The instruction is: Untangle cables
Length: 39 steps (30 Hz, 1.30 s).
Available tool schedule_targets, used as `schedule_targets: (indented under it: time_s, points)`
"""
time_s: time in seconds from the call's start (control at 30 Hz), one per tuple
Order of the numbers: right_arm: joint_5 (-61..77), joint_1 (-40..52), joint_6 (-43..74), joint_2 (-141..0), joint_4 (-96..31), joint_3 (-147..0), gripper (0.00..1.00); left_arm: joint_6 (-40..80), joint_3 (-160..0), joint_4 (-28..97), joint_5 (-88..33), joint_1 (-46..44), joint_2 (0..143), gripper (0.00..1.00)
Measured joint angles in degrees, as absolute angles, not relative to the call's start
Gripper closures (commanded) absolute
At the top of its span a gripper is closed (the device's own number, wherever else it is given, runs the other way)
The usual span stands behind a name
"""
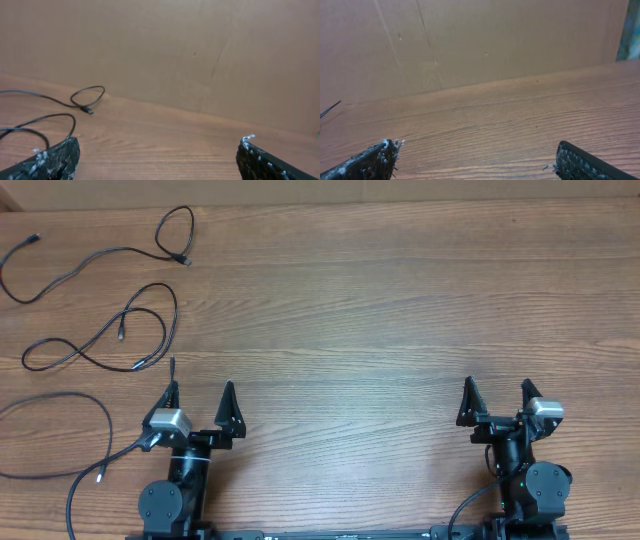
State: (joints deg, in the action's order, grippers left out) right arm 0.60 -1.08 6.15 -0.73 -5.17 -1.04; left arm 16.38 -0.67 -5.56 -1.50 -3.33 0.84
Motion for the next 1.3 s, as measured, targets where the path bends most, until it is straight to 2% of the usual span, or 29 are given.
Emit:
schedule_targets:
  time_s: [0.27, 0.87, 1.3]
  points:
    - [0.6, -1.1, 6.2, -0.7, -5.2, -1.1, 0.0, 16.4, -0.5, 4.3, -0.4, -3.3, 0.8, 0.0]
    - [0.6, -1.1, 6.1, -0.7, -5.2, -1.0, 0.0, 1.6, -0.5, 4.5, 0.8, -3.3, 0.8, 0.0]
    - [0.6, -1.1, 6.2, -0.7, -5.1, -1.1, 0.0, 3.9, -0.5, 4.5, 2.5, -3.3, 0.8, 0.0]
